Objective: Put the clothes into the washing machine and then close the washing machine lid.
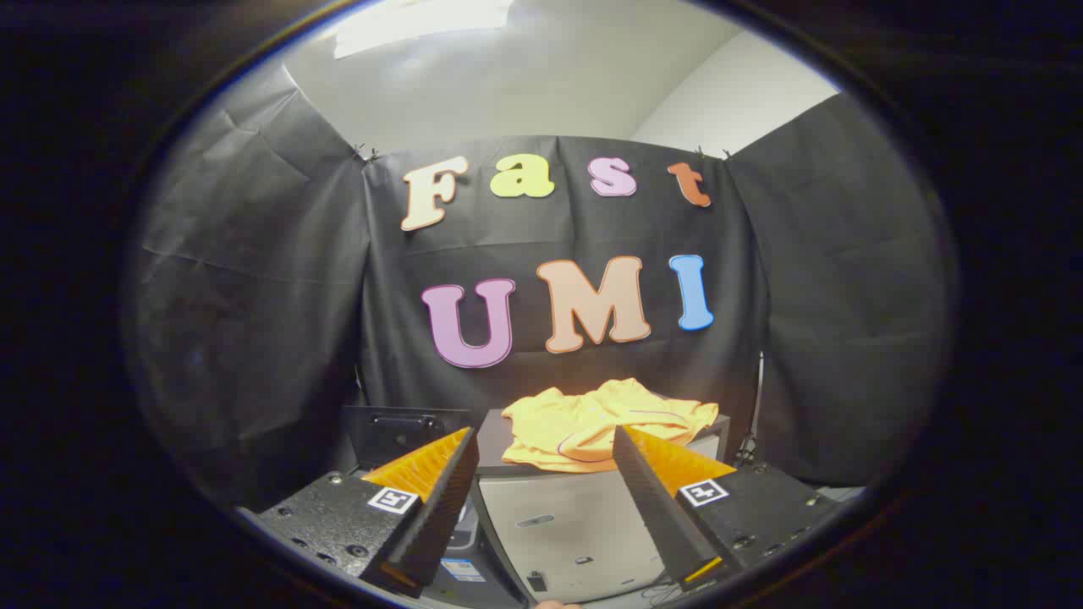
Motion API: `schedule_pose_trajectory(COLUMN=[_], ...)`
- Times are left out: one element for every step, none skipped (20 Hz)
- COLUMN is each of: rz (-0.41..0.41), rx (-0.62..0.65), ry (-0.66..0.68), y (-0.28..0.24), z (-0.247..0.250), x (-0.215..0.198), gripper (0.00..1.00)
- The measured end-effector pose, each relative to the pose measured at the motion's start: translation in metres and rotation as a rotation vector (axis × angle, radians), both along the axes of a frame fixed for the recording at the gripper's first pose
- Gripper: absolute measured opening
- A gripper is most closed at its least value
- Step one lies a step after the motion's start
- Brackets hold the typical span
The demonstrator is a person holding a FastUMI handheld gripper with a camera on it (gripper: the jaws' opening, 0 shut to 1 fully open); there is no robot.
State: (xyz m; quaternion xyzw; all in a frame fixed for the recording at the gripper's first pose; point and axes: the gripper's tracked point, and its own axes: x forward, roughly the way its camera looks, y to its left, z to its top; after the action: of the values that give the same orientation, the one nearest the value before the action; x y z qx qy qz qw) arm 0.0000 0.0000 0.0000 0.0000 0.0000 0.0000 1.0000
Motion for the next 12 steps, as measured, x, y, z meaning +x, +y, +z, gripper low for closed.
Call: schedule_pose_trajectory(rz=[0.0,0.0,-0.004,-0.011,-0.016,-0.02,-0.022,-0.018,-0.012,-0.008,-0.005,-0.004], rx=[0.006,0.008,0.006,0.002,-0.003,-0.005,-0.006,-0.007,-0.009,-0.011,-0.011,-0.011], ry=[0.0,-0.001,0.0,0.001,0.0,-0.002,0.003,0.007,0.012,0.015,0.015,0.015], y=[0.0,-0.001,-0.003,-0.006,-0.007,-0.008,-0.008,-0.006,-0.005,-0.004,-0.003,-0.002], z=[-0.001,-0.002,-0.003,-0.004,-0.005,-0.005,-0.007,-0.01,-0.011,-0.013,-0.013,-0.015], x=[0.0,0.001,0.001,0.002,0.002,0.004,0.005,0.006,0.008,0.009,0.01,0.012], gripper=[0.97,0.97,0.97,0.97,0.97,0.97,0.97,0.97,0.97,0.97,0.97,0.97])
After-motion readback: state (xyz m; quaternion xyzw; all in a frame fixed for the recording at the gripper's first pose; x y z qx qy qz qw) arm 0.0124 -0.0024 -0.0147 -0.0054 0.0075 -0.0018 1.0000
